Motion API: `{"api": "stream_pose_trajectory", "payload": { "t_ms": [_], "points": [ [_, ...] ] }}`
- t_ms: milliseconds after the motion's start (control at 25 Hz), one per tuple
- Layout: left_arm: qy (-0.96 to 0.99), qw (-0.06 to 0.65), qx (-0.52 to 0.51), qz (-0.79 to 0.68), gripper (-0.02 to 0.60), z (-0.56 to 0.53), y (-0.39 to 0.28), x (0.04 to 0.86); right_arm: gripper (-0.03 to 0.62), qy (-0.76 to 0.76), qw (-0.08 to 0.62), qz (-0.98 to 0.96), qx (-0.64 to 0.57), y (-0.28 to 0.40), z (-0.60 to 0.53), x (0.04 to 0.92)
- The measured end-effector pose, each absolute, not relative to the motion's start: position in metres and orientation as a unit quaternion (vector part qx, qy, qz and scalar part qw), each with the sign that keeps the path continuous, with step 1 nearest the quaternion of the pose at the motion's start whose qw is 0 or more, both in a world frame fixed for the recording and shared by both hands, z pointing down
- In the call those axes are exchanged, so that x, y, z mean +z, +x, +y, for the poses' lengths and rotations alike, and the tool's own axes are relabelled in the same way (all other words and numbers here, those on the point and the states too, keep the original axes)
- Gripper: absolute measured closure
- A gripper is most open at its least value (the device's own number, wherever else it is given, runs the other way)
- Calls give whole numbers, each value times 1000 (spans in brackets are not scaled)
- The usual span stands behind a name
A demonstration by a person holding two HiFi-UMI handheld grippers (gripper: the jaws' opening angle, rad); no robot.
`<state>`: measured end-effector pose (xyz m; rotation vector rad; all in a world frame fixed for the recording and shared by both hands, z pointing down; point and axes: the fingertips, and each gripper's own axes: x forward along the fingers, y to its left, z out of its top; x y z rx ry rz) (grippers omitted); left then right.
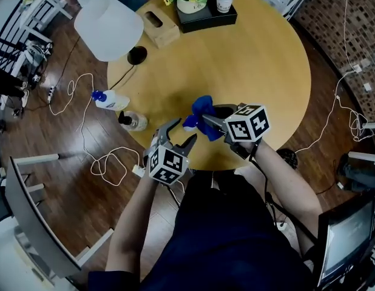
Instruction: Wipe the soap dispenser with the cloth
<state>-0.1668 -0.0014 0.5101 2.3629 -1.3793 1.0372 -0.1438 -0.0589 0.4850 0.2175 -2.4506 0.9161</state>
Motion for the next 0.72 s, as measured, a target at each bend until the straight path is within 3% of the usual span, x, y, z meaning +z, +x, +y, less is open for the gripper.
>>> {"api": "stream_pose_trajectory", "payload": {
  "t_ms": [160, 280, 440, 720],
  "points": [
    [789, 106, 387, -466, 374, -9, -163, 517, 493, 71, 266, -902, 332, -156, -53, 497],
    [781, 114, 396, -469, 396, -8, -163, 524, 493, 73, 285, -907, 302, -159, -50, 503],
    [775, 93, 409, -472, 399, -8, -165, 526, 492, 82, 292, -912, 275, -158, -56, 510],
    [776, 105, 410, -469, 400, -7, -168, 524, 493, 99, 221, -894, 376, -149, -67, 515]
  ]
}}
